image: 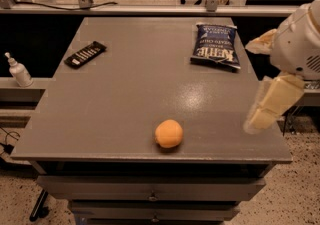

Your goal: Pick orange

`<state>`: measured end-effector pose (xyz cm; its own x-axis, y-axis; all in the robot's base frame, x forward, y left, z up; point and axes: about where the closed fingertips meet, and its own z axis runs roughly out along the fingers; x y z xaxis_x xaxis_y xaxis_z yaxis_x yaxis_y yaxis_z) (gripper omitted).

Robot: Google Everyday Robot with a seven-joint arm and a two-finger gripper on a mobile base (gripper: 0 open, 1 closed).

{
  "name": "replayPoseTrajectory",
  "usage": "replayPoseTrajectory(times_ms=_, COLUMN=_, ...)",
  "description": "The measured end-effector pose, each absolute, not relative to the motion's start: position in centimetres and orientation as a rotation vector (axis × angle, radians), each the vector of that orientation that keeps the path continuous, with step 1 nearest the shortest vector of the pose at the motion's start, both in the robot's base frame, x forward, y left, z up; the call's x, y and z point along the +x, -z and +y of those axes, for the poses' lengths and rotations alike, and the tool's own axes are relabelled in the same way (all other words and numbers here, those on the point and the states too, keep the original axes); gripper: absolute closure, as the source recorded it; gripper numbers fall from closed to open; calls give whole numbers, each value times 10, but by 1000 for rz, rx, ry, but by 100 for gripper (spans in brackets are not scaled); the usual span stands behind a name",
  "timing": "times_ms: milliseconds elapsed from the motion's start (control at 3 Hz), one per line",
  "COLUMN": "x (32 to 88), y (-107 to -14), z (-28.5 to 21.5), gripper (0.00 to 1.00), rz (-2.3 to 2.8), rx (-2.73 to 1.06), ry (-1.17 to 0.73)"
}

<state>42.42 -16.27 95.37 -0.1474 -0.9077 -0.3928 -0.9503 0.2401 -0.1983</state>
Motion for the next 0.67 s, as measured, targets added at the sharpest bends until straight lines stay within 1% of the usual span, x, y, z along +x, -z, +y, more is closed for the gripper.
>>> replayPoseTrajectory(times_ms=667, x=400, y=-913, z=-82, gripper=0, rz=1901, rx=-1733, ry=-333)
